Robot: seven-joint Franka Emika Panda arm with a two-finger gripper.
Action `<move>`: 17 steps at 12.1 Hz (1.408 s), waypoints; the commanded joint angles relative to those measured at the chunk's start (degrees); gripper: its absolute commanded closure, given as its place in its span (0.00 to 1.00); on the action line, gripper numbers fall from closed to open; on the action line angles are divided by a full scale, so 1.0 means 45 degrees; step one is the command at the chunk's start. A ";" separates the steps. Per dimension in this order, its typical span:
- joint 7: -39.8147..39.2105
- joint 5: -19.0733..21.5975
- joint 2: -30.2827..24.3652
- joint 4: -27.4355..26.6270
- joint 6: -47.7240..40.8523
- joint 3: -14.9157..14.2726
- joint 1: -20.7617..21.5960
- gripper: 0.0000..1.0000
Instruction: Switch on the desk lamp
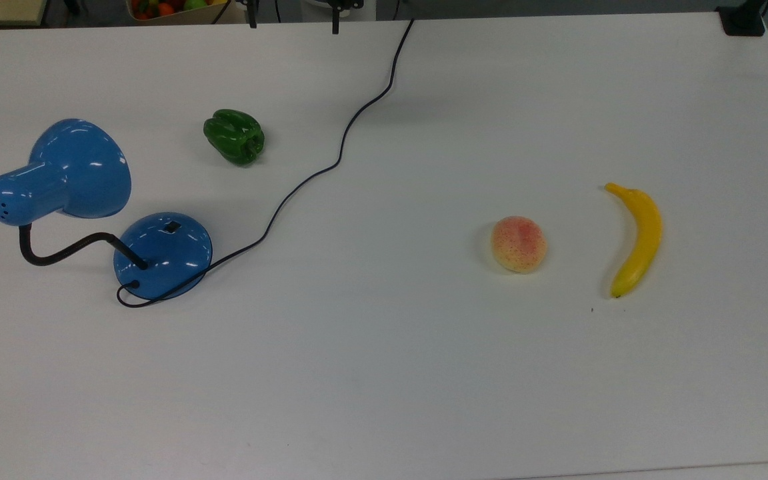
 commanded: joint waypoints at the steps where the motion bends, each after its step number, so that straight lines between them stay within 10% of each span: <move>1: 0.0213 0.0169 -0.0112 0.0117 -0.0214 -0.0249 0.0023 0.00; 14: 0.0252 0.0169 -0.0133 0.0157 -0.0233 -0.0249 0.0001 0.00; 15: 0.0252 0.0169 -0.0133 0.0118 -0.0253 -0.0249 0.0001 0.10; 17: 0.0213 0.0188 -0.0132 0.0098 -0.0350 -0.0249 0.0001 0.61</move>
